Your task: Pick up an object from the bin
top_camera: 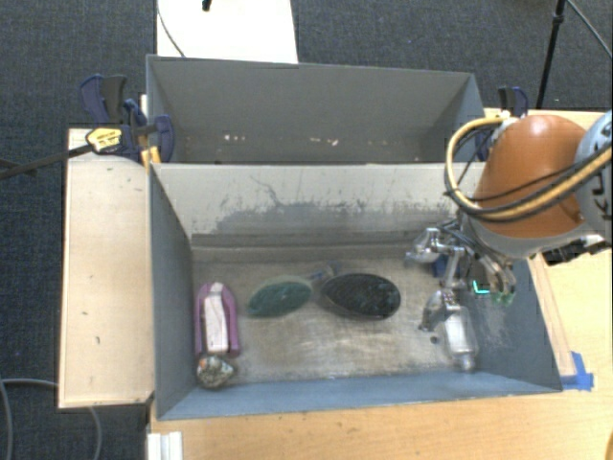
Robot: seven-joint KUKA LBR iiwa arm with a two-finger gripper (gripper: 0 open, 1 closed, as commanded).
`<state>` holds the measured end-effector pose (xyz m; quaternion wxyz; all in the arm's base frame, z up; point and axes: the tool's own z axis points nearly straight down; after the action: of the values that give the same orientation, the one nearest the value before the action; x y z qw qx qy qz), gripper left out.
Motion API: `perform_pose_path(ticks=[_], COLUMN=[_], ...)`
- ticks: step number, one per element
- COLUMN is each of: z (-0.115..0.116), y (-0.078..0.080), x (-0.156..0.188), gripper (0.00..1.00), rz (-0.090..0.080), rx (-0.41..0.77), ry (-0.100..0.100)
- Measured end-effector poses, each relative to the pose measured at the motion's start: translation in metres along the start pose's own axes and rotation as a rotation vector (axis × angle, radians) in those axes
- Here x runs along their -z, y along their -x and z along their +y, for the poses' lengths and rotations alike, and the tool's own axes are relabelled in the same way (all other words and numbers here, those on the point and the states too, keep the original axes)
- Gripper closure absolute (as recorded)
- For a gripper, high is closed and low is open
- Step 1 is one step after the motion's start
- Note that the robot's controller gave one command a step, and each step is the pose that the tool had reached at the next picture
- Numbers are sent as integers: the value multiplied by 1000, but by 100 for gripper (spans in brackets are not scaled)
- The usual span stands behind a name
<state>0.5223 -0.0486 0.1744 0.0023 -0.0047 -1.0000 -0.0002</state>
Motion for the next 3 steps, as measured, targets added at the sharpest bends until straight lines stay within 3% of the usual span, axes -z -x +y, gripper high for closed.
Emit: perform_pose_path(ticks=[1,2,3], z=[74,63,75], y=[38,32,36], x=[-103,-73,-74], gripper=[0,0,0], rz=[-10,-12,-13], rx=[-139,-58,-255], ry=[1,0,1])
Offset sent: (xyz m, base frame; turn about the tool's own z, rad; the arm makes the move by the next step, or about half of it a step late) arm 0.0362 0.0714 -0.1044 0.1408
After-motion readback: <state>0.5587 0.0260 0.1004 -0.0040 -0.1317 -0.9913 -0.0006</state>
